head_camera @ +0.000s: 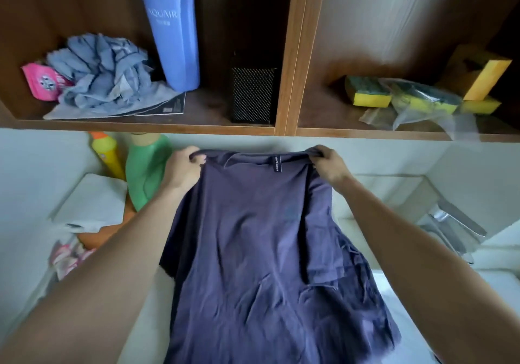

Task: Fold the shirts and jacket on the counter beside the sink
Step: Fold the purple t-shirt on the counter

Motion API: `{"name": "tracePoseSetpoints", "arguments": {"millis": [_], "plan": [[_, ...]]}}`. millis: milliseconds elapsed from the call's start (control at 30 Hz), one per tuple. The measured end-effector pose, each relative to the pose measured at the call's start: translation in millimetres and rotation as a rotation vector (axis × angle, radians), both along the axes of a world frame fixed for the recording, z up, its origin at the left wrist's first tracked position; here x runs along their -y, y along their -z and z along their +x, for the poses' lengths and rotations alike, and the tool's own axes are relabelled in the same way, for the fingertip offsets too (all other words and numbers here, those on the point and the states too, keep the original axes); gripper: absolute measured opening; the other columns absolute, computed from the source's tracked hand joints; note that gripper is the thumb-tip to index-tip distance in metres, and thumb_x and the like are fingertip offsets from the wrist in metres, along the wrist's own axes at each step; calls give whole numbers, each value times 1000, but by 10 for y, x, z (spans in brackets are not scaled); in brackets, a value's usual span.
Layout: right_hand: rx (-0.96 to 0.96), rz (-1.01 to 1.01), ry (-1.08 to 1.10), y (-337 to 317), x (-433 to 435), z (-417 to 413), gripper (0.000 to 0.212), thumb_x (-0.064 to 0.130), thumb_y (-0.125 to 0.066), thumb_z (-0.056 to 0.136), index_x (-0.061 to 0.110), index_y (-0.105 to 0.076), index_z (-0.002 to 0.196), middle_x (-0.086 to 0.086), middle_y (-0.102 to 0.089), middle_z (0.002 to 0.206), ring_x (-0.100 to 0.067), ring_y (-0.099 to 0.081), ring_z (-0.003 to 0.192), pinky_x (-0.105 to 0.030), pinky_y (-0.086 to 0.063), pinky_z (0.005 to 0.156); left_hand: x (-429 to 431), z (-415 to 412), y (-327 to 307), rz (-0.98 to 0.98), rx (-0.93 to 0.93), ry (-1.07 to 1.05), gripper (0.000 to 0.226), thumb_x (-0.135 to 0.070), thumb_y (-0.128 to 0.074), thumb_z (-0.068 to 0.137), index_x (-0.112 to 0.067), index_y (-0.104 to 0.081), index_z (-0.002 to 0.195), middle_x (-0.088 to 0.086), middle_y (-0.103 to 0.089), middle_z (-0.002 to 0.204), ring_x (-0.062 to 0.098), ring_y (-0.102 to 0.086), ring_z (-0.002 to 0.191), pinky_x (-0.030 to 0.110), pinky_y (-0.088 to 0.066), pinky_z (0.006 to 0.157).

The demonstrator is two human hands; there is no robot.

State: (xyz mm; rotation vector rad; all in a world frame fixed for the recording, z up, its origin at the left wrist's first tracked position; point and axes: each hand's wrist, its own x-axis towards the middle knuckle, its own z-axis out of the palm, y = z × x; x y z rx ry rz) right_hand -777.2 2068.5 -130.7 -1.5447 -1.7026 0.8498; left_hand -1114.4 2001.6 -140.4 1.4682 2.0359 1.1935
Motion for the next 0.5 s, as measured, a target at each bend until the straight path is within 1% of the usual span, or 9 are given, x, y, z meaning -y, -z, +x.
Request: {"name": "tracePoseSetpoints", "arguments": {"millis": [67, 100, 133, 200, 267, 300, 367, 433, 500], "plan": [[-64, 29, -19, 35, -141, -28, 24, 8, -58, 93, 13, -62, 116, -11, -68, 112, -26, -63, 105, -44, -49, 97, -125, 4, 62, 9, -3, 15, 28, -15, -61, 95, -15, -64, 123, 9, -69, 113, 22, -64, 104, 12, -42, 80], [-56, 25, -49, 88, -199, -36, 33, 8, -63, 91, 10, -56, 124, -13, -65, 117, -26, -61, 106, -45, -49, 95, -171, 28, 133, -15, 52, 59, 36, -15, -62, 95, -21, -57, 130, 6, -62, 123, 16, -61, 108, 2, -37, 78], [-11, 5, -70, 155, -238, -35, 48, 9, -68, 89, 9, -49, 133, -14, -59, 124, -25, -59, 109, -45, -49, 94, -195, 51, 232, -49, 108, 114, 48, -13, -63, 95, -25, -47, 138, 4, -50, 136, 13, -58, 113, 1, -37, 81], [155, -56, -57, 356, -275, 21, 66, 11, -73, 85, 6, -41, 143, -15, -50, 139, -25, -55, 117, -34, -45, 96, -192, 86, 471, -128, 116, 192, 66, -7, -66, 92, -23, -34, 148, 6, -25, 154, 15, -52, 119, 17, -43, 96], [276, -96, -37, 639, -227, 161, 56, 12, -72, 86, 5, -52, 137, -13, -56, 137, -26, -58, 117, -23, -41, 89, -104, 100, 746, -207, 68, 242, 69, -5, -67, 91, -20, -35, 150, 7, -23, 157, 21, -49, 128, 34, -44, 107], [318, -127, -15, 786, -169, 268, 50, 14, -71, 87, 6, -56, 134, -13, -59, 135, -28, -58, 117, -26, -41, 90, -29, 106, 883, -265, 38, 276, 68, -8, -68, 91, -21, -37, 150, 5, -28, 157, 22, -46, 134, 36, -41, 110], [353, -201, 78, 1042, 0, 519, 48, 16, -71, 88, 6, -57, 133, -16, -57, 135, -32, -59, 114, -30, -43, 89, 163, 106, 1157, -403, -61, 357, 76, -18, -74, 88, -23, -34, 152, 5, -30, 159, 20, -34, 143, 31, -30, 114], [375, -287, 154, 1250, 221, 779, 57, 19, -71, 88, 7, -49, 139, -19, -50, 138, -32, -56, 111, -29, -42, 86, 389, 131, 1417, -572, -260, 408, 96, -35, -80, 81, -25, -22, 157, 8, -13, 165, 21, -14, 152, 36, -19, 121], [372, -401, 149, 1418, 434, 979, 65, 23, -76, 85, 3, -47, 140, -20, -53, 134, -34, -55, 117, -35, -46, 93, 594, 188, 1580, -708, -478, 413, 109, -53, -77, 77, -32, -8, 159, 7, 10, 167, 25, 6, 154, 43, -10, 124]]}}
